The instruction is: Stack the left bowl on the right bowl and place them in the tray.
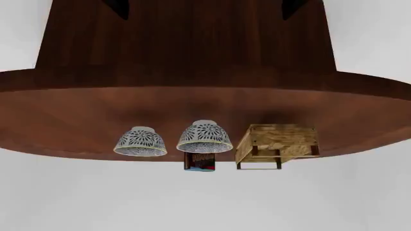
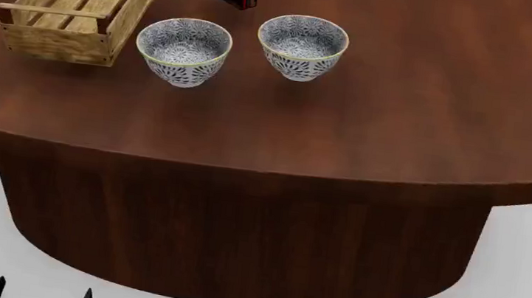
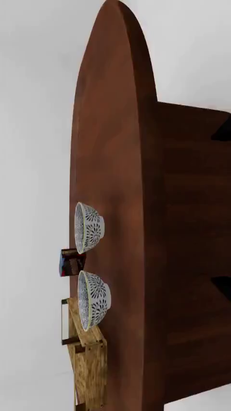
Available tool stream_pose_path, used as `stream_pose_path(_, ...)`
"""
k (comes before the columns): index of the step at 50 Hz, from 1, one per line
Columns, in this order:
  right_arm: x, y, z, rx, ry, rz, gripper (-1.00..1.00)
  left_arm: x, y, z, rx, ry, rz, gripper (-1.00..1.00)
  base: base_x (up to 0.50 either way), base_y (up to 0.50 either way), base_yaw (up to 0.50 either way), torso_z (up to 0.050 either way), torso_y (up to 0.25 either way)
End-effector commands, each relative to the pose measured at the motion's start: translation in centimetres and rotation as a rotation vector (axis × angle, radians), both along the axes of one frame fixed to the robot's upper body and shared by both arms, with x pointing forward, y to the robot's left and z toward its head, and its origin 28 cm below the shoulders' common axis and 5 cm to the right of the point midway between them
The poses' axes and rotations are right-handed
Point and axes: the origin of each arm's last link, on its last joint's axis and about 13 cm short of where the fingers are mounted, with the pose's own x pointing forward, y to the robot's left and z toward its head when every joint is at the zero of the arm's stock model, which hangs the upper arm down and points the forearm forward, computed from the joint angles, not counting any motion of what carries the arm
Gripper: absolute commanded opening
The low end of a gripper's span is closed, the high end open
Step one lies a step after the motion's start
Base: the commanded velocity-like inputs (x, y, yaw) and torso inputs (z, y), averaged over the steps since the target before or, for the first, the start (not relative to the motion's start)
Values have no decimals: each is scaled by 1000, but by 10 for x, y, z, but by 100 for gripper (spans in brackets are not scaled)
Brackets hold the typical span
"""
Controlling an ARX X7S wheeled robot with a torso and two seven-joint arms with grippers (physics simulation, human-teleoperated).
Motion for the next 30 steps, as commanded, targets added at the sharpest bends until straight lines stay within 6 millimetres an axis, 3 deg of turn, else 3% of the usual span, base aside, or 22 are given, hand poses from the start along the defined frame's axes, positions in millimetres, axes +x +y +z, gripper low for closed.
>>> stream_pose_path(1,0,0,0,0,0,0,100,0,0,0,0,0,0,100,0,0,0,0,0)
stream_pose_path(7,1,2,0,-48,7,2,100,3,1,0,10,-3,25,100,0,0,0,0,0)
stream_pose_path(12,1,1,7,-126,5,-2,100,4,4,13,-20,5,54,100,0,0,0,0,0)
stream_pose_path(20,5,-5,56,-184,-63,-1,100,6,12,42,28,-43,105,100,0,0,0,0,0)
stream_pose_path(30,-1,-6,99,-214,-93,6,100,6,25,79,49,-103,163,100,0,0,0,0,0)
